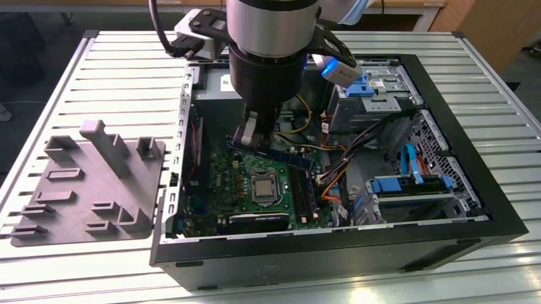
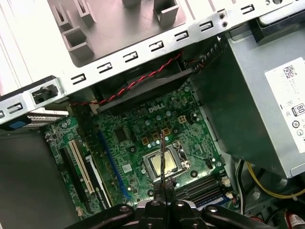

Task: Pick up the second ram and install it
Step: 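Insert the second ram into the second slot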

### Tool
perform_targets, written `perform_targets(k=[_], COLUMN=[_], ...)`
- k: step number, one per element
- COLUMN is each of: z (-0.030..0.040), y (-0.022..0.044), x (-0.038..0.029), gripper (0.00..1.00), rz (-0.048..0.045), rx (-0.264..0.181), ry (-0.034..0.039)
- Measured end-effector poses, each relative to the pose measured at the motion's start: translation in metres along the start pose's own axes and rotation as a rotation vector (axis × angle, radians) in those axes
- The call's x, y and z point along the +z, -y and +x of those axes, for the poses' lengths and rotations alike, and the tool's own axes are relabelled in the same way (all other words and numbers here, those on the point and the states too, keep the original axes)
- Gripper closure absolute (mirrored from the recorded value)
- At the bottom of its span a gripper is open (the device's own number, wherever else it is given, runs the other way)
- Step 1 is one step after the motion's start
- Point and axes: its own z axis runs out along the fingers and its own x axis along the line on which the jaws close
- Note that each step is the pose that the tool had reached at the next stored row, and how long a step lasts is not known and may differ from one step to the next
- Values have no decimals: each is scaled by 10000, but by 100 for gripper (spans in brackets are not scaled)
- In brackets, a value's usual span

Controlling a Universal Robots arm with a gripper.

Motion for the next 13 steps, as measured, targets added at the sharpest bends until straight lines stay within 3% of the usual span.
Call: perform_targets(k=[13], z=[0], y=[1], x=[0], gripper=[89], rz=[9], rx=[311], ry=[12])
